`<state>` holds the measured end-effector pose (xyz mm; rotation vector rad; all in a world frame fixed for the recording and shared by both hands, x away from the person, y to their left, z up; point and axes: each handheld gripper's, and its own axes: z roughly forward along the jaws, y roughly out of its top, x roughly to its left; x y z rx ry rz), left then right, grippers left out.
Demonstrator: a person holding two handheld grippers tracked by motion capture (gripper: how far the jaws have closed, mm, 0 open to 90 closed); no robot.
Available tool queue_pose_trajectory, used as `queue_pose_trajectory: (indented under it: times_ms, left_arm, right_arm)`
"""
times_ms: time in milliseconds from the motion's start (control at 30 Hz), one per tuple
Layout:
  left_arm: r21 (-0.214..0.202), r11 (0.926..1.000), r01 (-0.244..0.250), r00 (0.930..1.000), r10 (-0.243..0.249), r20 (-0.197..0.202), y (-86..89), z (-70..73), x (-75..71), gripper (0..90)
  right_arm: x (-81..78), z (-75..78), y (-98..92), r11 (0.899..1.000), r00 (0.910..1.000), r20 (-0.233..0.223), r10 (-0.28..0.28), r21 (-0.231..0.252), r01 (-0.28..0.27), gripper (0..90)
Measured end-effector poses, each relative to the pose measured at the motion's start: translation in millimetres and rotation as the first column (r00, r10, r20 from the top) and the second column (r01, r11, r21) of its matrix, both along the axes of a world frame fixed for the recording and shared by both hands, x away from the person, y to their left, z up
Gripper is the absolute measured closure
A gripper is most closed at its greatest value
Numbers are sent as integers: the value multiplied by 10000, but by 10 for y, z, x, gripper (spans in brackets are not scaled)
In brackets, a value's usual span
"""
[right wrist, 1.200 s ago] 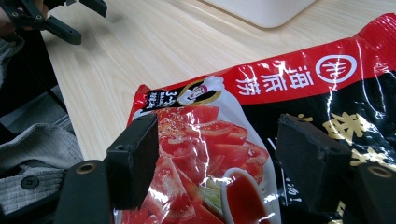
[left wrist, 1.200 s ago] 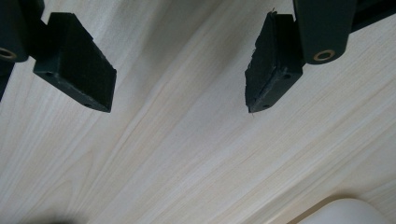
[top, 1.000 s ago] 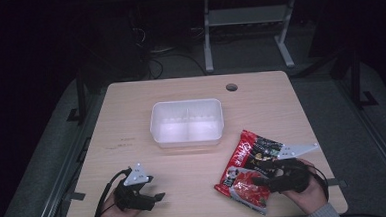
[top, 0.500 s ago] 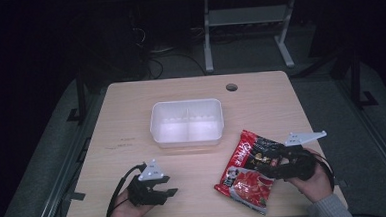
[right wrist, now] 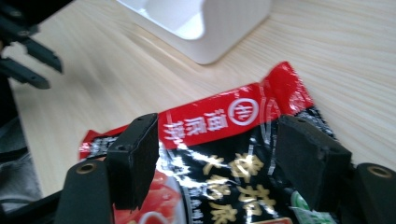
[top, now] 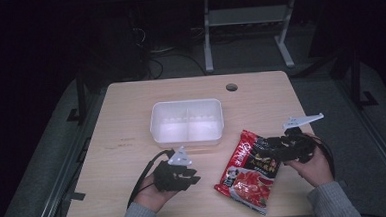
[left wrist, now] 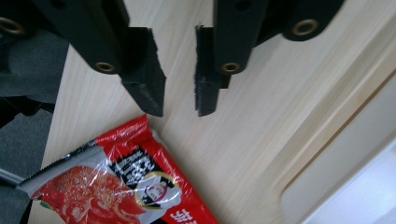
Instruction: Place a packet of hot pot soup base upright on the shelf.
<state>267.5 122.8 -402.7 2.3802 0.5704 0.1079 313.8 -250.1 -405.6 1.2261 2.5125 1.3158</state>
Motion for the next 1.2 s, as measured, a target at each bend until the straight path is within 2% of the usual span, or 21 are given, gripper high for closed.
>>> queue_pose_trajectory:
  times_ms: [133, 200, 233, 267, 300, 467, 533, 600, 733, 833, 867, 900, 933, 967, 1000, 1067, 1167, 1200]
  left_arm:
    - [182, 9990, 400, 9991, -398, -135, -273, -9, 70, 799]
    - [390, 9973, 627, 9980, -624, -79, -389, -18, 83, 831]
    - [390, 9973, 627, 9980, -624, -79, -389, -18, 83, 841]
    - [393, 9960, 797, 9968, -792, -144, -496, -21, 100, 842]
    - [393, 9960, 797, 9968, -792, -144, -496, -21, 100, 842]
    - [454, 9917, 1207, 9926, -1201, -164, -761, -23, 117, 841]
    - [589, 9892, 1346, 9909, -1339, -154, -862, -29, 119, 842]
    - [705, 9867, 1463, 9892, -1454, -171, -938, -37, 117, 842]
    - [834, 9846, 1540, 9880, -1521, -281, -1051, -62, 121, 841]
    - [1050, 9807, 1647, 9861, -1612, -413, -1124, -103, 128, 838]
    - [1330, 9761, 1718, 9849, -1673, -445, -1163, -146, 121, 837]
    - [1330, 9761, 1718, 9849, -1673, -445, -1163, -146, 121, 835]
    - [1674, 9695, 1789, 9837, -1729, -495, -1192, -193, 114, 828]
    - [1674, 9695, 1789, 9837, -1729, -495, -1192, -193, 114, 827]
    - [1803, 9661, 1847, 9827, -1786, -494, -1200, -212, 115, 827]
    - [1800, 9661, 1849, 9826, -1786, -506, -1202, -228, 118, 826]
    - [1877, 9643, 1870, 9822, -1804, -521, -1208, -236, 114, 826]
    - [1950, 9619, 1917, 9814, -1861, -469, -1212, -239, 110, 827]
  right_arm:
    - [87, -47, -40, 9994, 9995, -192, -237, -246, 233, 296]
    - [110, -57, -69, 9993, 9992, -265, -310, -218, 304, 296]
    - [118, -60, -84, 9992, 9990, -289, -351, -215, 345, 295]
    - [126, -63, -100, 9991, 9989, -296, -368, -216, 361, 295]
    - [132, -68, -116, 9989, 9986, -299, -427, -222, 420, 295]
    - [151, -97, -215, 9971, 9967, -390, -708, -304, 696, 293]
    - [158, -126, -296, 9947, 9937, -490, -1006, -249, 995, 294]
    - [161, -135, -314, 9942, 9931, -501, -1063, -240, 1053, 294]
    - [181, -176, -371, 9912, 9890, -688, -1309, -302, 1291, 290]
    - [180, -214, -402, 9895, 9853, -922, -1436, -295, 1414, 326]
    - [187, -234, -413, 9885, 9839, -973, -1499, -347, 1472, 325]
    - [187, -234, -413, 9885, 9839, -973, -1499, -347, 1472, 325]
    - [198, -278, -442, 9861, 9801, -1096, -1653, -337, 1625, 322]
    - [198, -278, -442, 9861, 9801, -1096, -1653, -337, 1625, 322]
    - [198, -291, -453, 9855, 9787, -1157, -1696, -307, 1671, 322]
    - [199, -331, -500, 9829, 9740, -1324, -1839, -181, 1831, 321]
    - [199, -349, -528, 9807, 9707, -1401, -1953, -251, 1937, 320]
    - [195, -363, -545, 9804, 9699, -1445, -1958, -61, 1970, 323]
